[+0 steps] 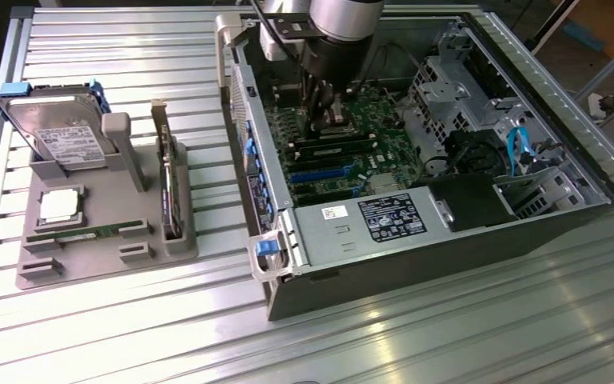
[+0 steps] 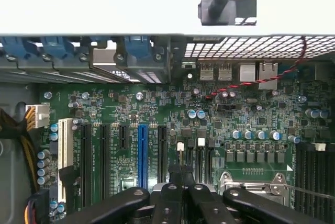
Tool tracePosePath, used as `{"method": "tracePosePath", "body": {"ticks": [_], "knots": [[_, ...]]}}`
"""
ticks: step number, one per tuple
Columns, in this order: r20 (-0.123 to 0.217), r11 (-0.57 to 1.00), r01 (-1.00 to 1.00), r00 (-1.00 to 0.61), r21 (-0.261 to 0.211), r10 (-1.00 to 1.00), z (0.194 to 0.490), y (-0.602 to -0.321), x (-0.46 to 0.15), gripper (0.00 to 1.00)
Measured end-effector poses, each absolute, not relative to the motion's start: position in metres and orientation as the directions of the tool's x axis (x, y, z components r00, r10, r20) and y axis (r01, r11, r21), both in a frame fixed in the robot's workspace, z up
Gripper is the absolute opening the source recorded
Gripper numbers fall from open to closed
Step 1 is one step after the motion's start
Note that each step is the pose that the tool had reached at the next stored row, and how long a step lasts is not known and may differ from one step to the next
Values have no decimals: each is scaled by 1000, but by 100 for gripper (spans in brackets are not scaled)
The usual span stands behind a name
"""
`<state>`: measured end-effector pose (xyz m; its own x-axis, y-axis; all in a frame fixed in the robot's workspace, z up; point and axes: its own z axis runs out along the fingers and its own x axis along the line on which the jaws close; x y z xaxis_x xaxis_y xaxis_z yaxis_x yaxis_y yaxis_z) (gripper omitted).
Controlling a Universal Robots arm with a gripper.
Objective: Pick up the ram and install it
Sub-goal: 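Press down the ram until it locks into place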
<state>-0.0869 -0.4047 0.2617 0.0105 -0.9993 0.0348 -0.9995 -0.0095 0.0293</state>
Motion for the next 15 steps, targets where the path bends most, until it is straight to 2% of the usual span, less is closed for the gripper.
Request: {"method": "tracePosePath", "body": {"ticks": [15], "knots": [[35, -9, -1000, 10, 29, -999, 286, -405, -87, 11]]}}
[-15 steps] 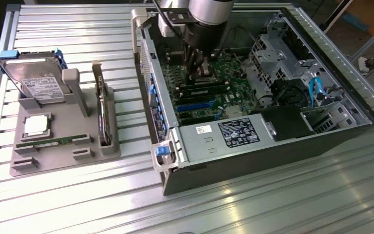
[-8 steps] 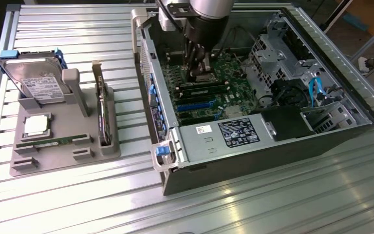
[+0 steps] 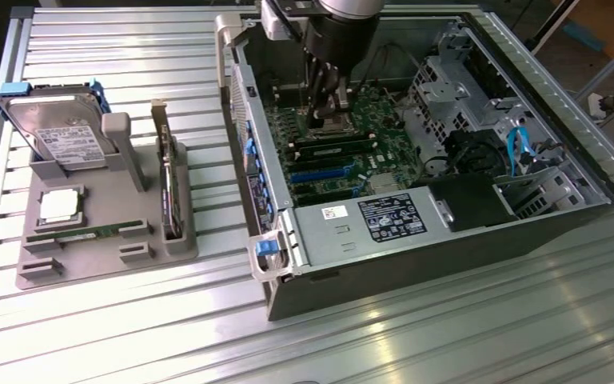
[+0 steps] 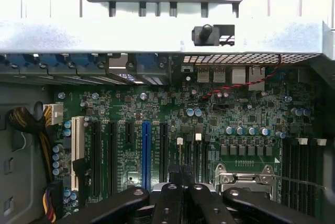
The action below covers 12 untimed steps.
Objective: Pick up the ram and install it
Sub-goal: 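Press down the ram until it locks into place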
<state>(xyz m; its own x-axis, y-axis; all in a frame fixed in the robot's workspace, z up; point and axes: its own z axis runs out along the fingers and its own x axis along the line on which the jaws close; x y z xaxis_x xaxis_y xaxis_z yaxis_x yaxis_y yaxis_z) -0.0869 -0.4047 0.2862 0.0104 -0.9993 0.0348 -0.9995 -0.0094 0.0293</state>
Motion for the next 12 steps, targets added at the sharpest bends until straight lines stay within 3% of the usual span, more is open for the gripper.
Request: {"method": "tracePosePath", "body": {"ticks": [12], "knots": [[40, -9, -999, 11, 31, -999, 286, -405, -70, 11]]}}
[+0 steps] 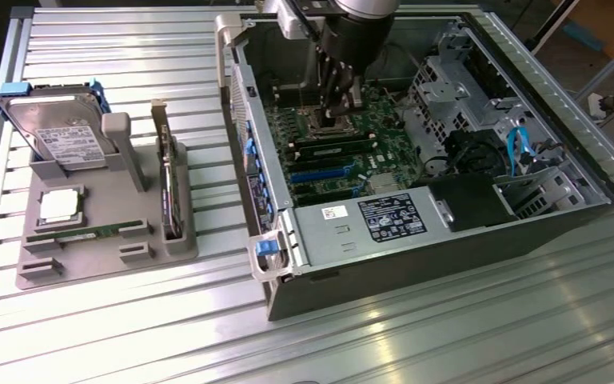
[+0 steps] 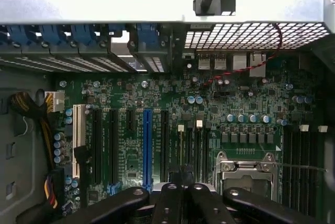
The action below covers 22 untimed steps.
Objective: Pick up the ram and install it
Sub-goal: 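Press down the ram until it locks into place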
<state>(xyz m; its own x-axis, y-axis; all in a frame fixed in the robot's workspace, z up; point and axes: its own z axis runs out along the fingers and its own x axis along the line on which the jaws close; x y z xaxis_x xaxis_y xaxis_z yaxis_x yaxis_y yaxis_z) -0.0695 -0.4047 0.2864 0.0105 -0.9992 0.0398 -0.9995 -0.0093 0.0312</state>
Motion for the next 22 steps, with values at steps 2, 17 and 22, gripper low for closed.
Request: {"method": "tracePosePath", "body": {"ticks": [2, 17, 22], "knots": [[41, -9, -999, 11, 32, -999, 287, -405, -66, 11], [49, -9, -999, 11, 46, -999, 291, -405, -32, 11], [54, -8, -999, 11, 51, -998, 292, -405, -21, 11]]}}
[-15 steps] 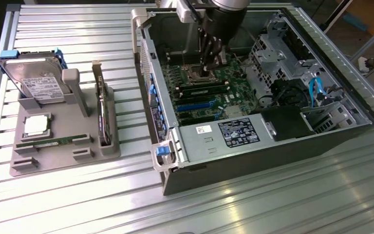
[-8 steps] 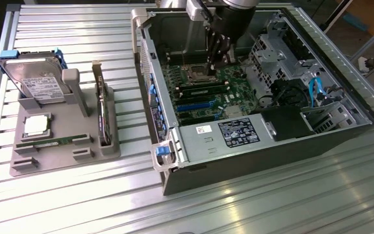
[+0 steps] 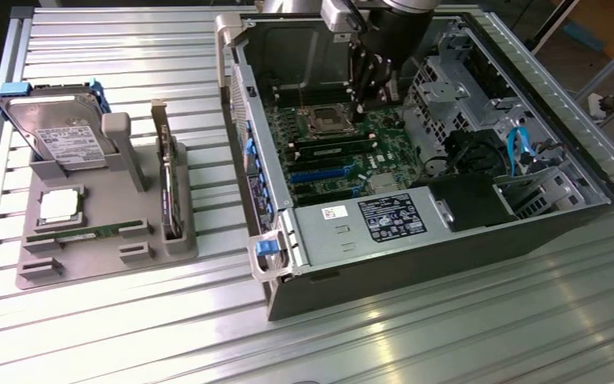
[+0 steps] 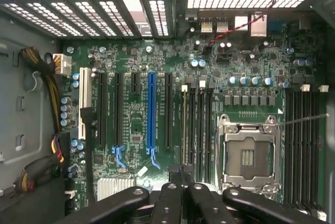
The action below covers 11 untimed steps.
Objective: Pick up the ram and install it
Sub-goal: 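Press down the ram until it locks into place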
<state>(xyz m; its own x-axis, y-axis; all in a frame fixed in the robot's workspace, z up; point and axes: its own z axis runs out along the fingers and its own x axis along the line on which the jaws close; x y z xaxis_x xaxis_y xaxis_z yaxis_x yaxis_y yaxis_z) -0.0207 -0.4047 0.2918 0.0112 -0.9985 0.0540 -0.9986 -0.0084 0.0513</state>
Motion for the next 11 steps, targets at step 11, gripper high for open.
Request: {"method": "tracePosePath", "body": {"ticks": [11], "knots": [[55, -9, -999, 11, 46, -998, 298, -405, -19, 11]]}}
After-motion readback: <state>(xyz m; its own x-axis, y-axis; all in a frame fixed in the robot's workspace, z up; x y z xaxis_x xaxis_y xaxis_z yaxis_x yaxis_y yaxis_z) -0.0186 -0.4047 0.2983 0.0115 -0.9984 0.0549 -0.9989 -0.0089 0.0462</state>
